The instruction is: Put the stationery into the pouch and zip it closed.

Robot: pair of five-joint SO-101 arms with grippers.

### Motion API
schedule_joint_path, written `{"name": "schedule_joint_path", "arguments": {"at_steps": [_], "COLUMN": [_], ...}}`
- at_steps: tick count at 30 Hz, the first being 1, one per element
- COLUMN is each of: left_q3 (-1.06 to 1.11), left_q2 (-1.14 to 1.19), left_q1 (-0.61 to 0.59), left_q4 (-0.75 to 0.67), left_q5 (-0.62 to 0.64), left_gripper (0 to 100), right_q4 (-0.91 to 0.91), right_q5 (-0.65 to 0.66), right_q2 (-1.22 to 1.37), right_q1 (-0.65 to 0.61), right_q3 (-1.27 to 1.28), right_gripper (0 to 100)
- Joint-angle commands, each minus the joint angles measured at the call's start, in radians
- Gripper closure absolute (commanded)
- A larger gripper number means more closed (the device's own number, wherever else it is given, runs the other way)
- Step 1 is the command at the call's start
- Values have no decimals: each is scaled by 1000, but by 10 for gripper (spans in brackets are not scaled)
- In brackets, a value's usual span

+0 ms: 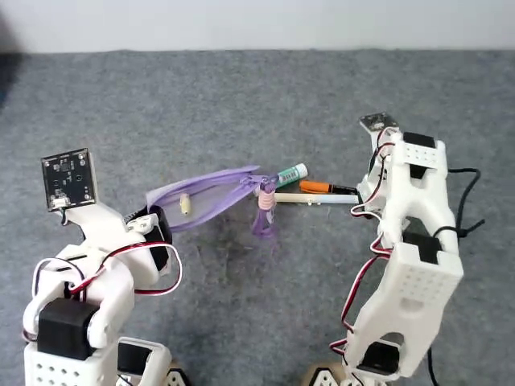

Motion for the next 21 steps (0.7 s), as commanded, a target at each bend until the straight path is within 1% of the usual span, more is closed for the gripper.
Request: {"name": "schedule_joint_path", "arguments": {"at_steps": [1,4,5,7,9,15,18,21], "left_q3": [12,12,12,12,12,12,12,10], "left_q2": [28,28,26,26,26,26,26,26], "left_q1": [-6,-6,-6,-8,-8,-6,5,5], "left_q4": [12,12,12,12,12,11,11,11], "left_q5": [-12,-12,-12,-12,-12,-12,-12,-12], "left_gripper": [988,988,988,988,988,987,987,987], "right_q4": [-7,1,2,21,61,220,332,481], "right_q5": [12,12,12,12,11,2,-77,-169], "right_q2": [-1,-18,-27,-51,-91,-262,-378,-481], "right_q1": [-2,-4,-2,1,-2,-31,-62,-96], "right_q3": [-44,-44,-44,-44,-44,-44,-41,-40], "right_gripper": [857,983,995,972,990,990,991,991]}}
